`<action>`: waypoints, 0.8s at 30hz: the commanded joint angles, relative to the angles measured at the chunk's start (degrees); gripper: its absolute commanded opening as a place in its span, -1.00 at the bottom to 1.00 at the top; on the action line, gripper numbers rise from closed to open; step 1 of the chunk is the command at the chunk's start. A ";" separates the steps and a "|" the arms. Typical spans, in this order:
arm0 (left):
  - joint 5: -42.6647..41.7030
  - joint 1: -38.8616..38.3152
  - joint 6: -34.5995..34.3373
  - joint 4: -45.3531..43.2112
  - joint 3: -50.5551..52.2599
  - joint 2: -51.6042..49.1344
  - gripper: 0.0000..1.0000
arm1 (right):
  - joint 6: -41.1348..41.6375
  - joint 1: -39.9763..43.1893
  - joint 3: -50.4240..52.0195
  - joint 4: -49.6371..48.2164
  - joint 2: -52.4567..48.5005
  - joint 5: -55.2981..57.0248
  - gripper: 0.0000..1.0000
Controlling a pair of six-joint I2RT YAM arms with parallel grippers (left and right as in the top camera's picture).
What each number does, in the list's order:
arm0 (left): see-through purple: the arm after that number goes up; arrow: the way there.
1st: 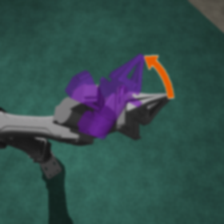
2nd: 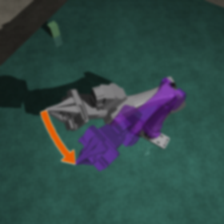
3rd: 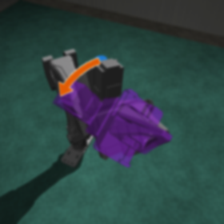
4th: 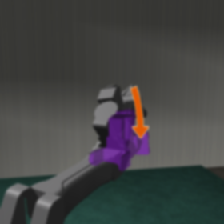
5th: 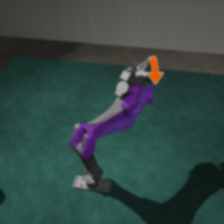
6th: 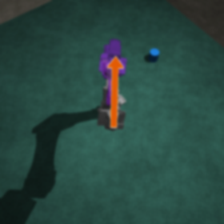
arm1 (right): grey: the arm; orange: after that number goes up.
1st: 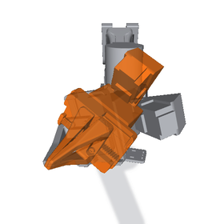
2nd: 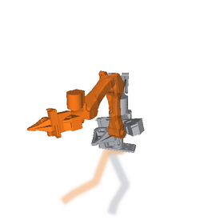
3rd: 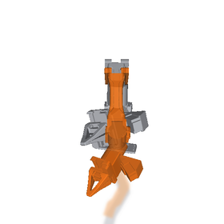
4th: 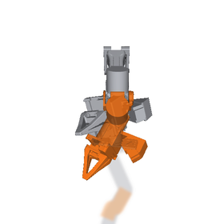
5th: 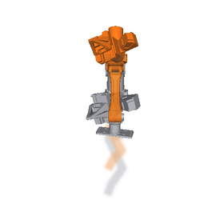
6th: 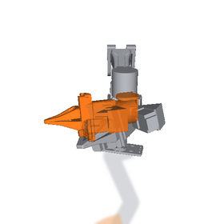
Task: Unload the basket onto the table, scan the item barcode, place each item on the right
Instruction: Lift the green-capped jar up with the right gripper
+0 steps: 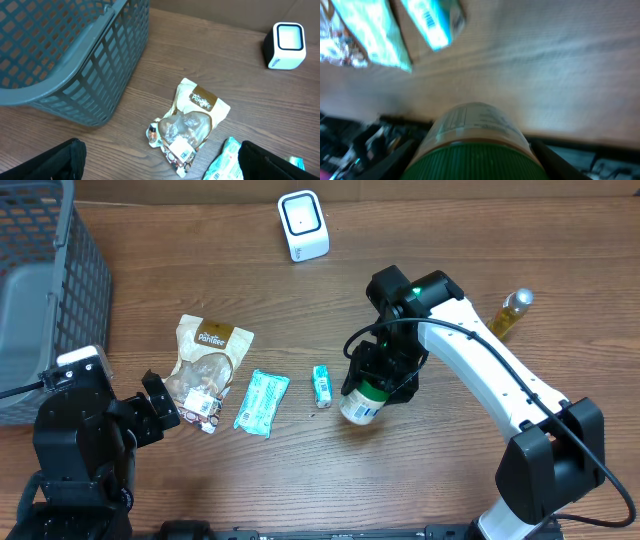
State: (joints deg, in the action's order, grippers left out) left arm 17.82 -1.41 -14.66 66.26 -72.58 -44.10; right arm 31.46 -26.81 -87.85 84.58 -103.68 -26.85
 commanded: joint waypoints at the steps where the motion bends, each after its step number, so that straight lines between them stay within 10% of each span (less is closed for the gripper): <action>1: 0.61 0.31 -0.15 -0.04 -0.31 0.22 0.99 | -0.04 -0.02 -1.38 1.42 0.59 -7.91 -0.21; 24: 0.61 0.31 -0.15 -0.04 -0.31 0.22 0.99 | 0.02 -0.02 -1.38 6.29 0.59 -25.79 -0.43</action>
State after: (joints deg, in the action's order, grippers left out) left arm 17.82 -1.41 -14.66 66.26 -72.58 -44.10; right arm 31.48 -26.81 -87.85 90.76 -103.68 -47.29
